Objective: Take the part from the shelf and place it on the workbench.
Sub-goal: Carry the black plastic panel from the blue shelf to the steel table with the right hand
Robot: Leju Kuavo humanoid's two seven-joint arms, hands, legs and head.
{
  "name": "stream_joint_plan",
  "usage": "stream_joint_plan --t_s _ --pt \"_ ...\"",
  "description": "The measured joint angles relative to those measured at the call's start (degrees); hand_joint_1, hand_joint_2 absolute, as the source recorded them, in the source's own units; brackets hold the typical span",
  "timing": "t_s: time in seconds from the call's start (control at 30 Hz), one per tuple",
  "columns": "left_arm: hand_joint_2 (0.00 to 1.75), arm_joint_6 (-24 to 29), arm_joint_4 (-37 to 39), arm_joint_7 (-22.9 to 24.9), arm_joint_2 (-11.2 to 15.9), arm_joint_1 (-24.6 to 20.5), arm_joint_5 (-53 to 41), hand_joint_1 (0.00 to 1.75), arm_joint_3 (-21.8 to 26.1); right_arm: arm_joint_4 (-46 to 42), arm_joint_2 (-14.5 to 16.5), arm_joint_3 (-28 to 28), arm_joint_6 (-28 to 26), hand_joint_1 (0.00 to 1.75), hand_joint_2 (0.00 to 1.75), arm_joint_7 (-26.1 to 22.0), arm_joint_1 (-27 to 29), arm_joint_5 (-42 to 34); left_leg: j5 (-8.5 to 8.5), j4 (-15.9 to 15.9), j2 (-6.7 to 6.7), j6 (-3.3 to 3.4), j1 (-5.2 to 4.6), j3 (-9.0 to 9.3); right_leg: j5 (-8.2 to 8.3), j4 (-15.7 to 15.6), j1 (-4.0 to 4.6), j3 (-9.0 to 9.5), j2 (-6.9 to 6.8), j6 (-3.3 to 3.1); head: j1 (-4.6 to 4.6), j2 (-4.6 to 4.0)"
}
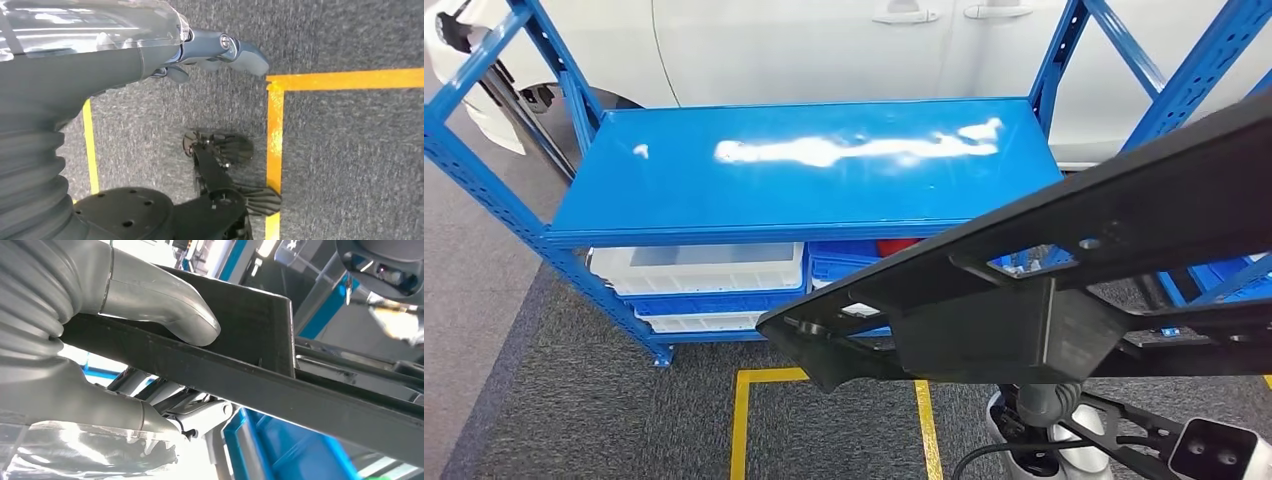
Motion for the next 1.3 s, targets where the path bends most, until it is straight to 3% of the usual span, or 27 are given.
stream_joint_plan --t_s 0.07,0.1,0.13,0.2,0.23,0.27,0.3,0.37,0.43,0.47,0.53,0.6,0.63,0.7,0.73,0.77,0.8,0.83,0.9,0.97,1.07,1.13,1.17,1.23,1.27,1.3 --pt "1.75 -0.07 0.00 0.01 -0.08 -0.05 -0.22 0.00 -0.04 -0.04 -0.38 0.01 -0.26 1.75 1.75 0.00 -0.03 -0.19 1.13 -0.21 0.18 0.70 0.18 -0.82 -0.10 0.21 -0.13 -0.45 0.07 0.69 -0.01 0.00" --pt "1.75 -0.11 0.00 0.01 -0.11 -0.13 -0.31 0.00 -0.07 -0.04 -0.61 0.02 -0.37 1.75 1.75 0.00 -0.03 -0.27 1.84 -0.37 0.28 1.07 0.30 -1.37 -1.53 1.23 -0.16 -0.97 0.16 0.98 0.00 0.00" --pt "1.75 -0.14 0.00 0.00 -0.16 -0.24 -0.38 0.00 -0.09 -0.04 -0.87 0.02 -0.47 1.75 1.75 0.00 -0.04 -0.37 2.55 -0.47 0.39 1.38 0.42 -2.03 -4.01 3.42 -0.23 -1.77 0.25 1.22 0.00 0.00" --pt "1.75 -0.17 0.00 -0.02 -0.19 -0.39 -0.44 0.00 -0.13 -0.04 -1.32 0.03 -0.45 1.75 1.75 0.00 -0.01 -0.71 3.79 -0.35 0.43 1.75 0.34 -3.58 -9.65 10.73 -0.37 -3.70 0.34 1.56 0.00 0.00" --pt "1.75 -0.17 0.00 -0.03 -0.20 -0.40 -0.44 0.00 -0.13 -0.03 -1.50 0.03 -0.36 1.75 1.75 0.00 0.01 -0.96 4.39 -0.19 0.44 1.76 0.31 -4.45 -11.11 14.30 -0.46 -4.34 0.35 1.70 0.00 0.00" --pt "1.75 -0.17 0.00 -0.04 -0.21 -0.39 -0.44 0.00 -0.13 -0.03 -1.63 0.03 -0.18 1.75 1.75 0.00 0.02 -1.20 4.90 0.03 0.45 1.70 0.29 -5.32 -11.36 16.67 -0.56 -4.47 0.35 1.81 0.00 -0.01" --pt "1.75 -0.15 0.00 -0.04 -0.22 -0.38 -0.44 0.00 -0.13 -0.02 -1.73 0.03 0.04 1.75 1.75 0.00 0.03 -1.37 5.34 0.40 0.45 1.58 0.30 -6.29 -10.24 16.86 -0.67 -3.53 0.34 1.89 0.00 -0.01" --pt "1.75 -0.10 0.00 -0.05 -0.29 -0.33 -0.38 0.00 -0.13 -0.02 -1.87 0.03 0.55 1.75 1.75 0.00 0.02 -1.51 5.97 1.39 0.43 1.23 0.35 -8.08 -7.42 11.64 -0.91 1.02 0.35 1.94 0.00 -0.01" --pt "1.75 0.00 0.00 -0.12 -0.36 -0.29 -0.25 0.00 -0.13 -0.02 -1.90 0.03 1.09 1.75 1.75 0.00 0.00 -1.58 6.48 2.33 0.36 0.67 0.26 -9.42 -7.45 4.14 -0.78 6.14 0.46 1.56 0.00 0.00" --pt "1.75 0.06 0.00 -0.19 -0.38 -0.27 -0.13 0.00 -0.13 -0.02 -1.90 0.03 1.38 1.75 1.75 0.00 -0.03 -1.64 6.78 2.57 0.34 0.33 0.21 -9.77 -8.17 1.86 -0.64 7.38 0.55 1.21 0.00 0.00" --pt "1.75 0.23 0.00 -0.33 -0.37 -0.17 0.18 0.00 -0.11 0.04 -1.92 0.03 2.03 1.75 1.75 0.00 -0.06 -1.77 7.64 2.46 0.31 -0.38 0.21 -10.13 -8.25 0.70 -0.38 7.43 0.69 0.23 0.00 0.00" --pt "1.75 0.40 0.00 -0.43 -0.35 0.00 0.50 0.00 -0.08 0.23 -1.90 0.05 2.44 1.75 1.75 0.00 -0.28 -1.80 6.81 3.15 0.24 -1.05 0.41 -10.82 -7.28 0.41 -0.44 6.68 0.56 -0.73 -0.01 -0.01" --pt "1.75 0.46 0.00 -0.45 -0.34 0.09 0.63 0.00 -0.07 0.37 -1.88 0.09 2.53 1.75 1.75 0.00 -0.52 -1.83 5.04 4.81 0.21 -1.32 0.51 -11.56 -6.77 0.24 -0.50 6.21 0.48 -1.17 -0.01 -0.01" --pt "1.75 0.57 0.00 -0.47 -0.34 0.14 0.92 0.00 -0.01 0.66 -1.84 0.22 2.50 1.75 1.75 0.00 -1.03 -1.87 0.12 11.06 0.20 -1.70 0.62 -13.61 -5.95 0.13 -0.43 5.20 0.40 -1.69 -0.01 -0.01" --pt "1.75 0.66 0.00 -0.46 -0.32 0.14 1.08 0.00 0.01 0.83 -1.81 0.30 2.49 1.75 1.75 0.00 -1.18 -1.89 -1.68 14.70 0.20 -1.81 0.64 -14.55 -5.54 0.16 -0.32 4.68 0.35 -1.80 -0.01 -0.01" --pt "1.75 0.76 0.00 -0.40 -0.30 0.16 1.27 0.00 0.05 0.99 -1.78 0.35 2.51 1.75 1.75 0.00 -1.25 -1.91 -2.34 17.28 0.20 -1.84 0.64 -14.98 -5.16 0.20 -0.22 4.18 0.32 -1.82 -0.01 -0.01" --pt "1.75 0.85 0.00 -0.32 -0.27 0.18 1.42 0.00 0.09 1.13 -1.74 0.39 2.54 1.75 1.75 0.00 -1.27 -1.94 -1.93 18.15 0.20 -1.78 0.63 -14.58 -4.81 0.26 -0.12 3.69 0.31 -1.81 -0.01 -0.01" --pt "1.75 0.92 0.00 -0.22 -0.23 0.20 1.59 0.00 0.16 1.23 -1.71 0.42 2.62 1.75 1.75 0.00 -1.29 -1.96 -0.74 16.87 0.19 -1.63 0.62 -13.12 -4.49 0.30 -0.05 3.29 0.31 -1.76 -0.01 -0.01" --pt "1.75 0.95 0.00 -0.06 -0.14 0.16 1.82 0.00 0.32 1.29 -1.60 0.42 3.01 1.75 1.75 0.00 -1.38 -2.01 1.62 9.05 0.16 -0.92 0.46 -7.69 -3.96 0.36 0.06 2.76 0.33 -1.53 -0.01 0.00" --pt "1.75 0.91 0.00 0.01 -0.04 0.08 2.07 0.00 0.43 1.31 -1.44 0.43 3.49 1.75 1.75 0.00 -1.59 -2.09 2.12 2.32 0.11 -0.27 0.07 -3.54 -3.45 0.34 0.06 2.52 0.31 -0.99 -0.01 -0.01" --pt "1.75 0.90 0.00 0.08 0.01 0.16 2.19 0.00 0.54 1.38 -1.38 0.44 3.65 1.75 1.75 0.00 -1.78 -2.21 2.44 0.45 0.12 0.41 -0.19 -2.94 -2.67 0.04 -0.04 2.33 0.27 0.12 -0.01 -0.01" --pt "1.75 0.90 0.00 0.09 0.01 0.13 2.20 0.00 0.60 1.41 -1.38 0.44 3.63 1.75 1.75 0.00 -1.90 -2.25 3.26 -0.34 0.23 1.11 0.13 -3.01 -3.83 1.34 -0.01 1.58 0.36 0.72 0.00 -0.01" --pt "1.75 0.90 0.00 0.09 0.01 0.08 2.21 0.00 0.65 1.43 -1.38 0.44 3.63 1.75 1.75 0.00 -1.95 -2.26 3.63 -0.64 0.28 1.39 0.30 -3.13 -5.47 3.76 -0.03 0.46 0.42 0.98 0.01 -0.01" --pt "1.75 0.89 0.00 0.09 0.01 0.08 2.21 0.00 0.80 1.55 -1.38 0.44 3.63 1.75 1.75 0.00 -1.94 -2.29 4.00 -0.62 0.32 1.70 0.21 -3.75 -9.53 11.59 -0.21 -2.96 0.49 1.42 0.01 -0.02" --pt "1.75 0.88 0.00 0.09 0.01 0.13 2.21 0.00 0.87 1.64 -1.38 0.44 3.63 1.75 1.75 0.00 -1.89 -2.29 4.11 -0.49 0.33 1.73 0.16 -4.03 -10.68 14.88 -0.31 -4.31 0.49 1.60 0.01 -0.01" --pt "1.75 0.88 0.00 0.10 0.01 0.18 2.21 0.00 0.93 1.72 -1.38 0.44 3.63 1.75 1.75 0.00 -1.87 -2.28 4.19 -0.32 0.32 1.73 0.13 -4.27 -10.77 16.30 -0.39 -4.71 0.49 1.72 0.01 -0.01"
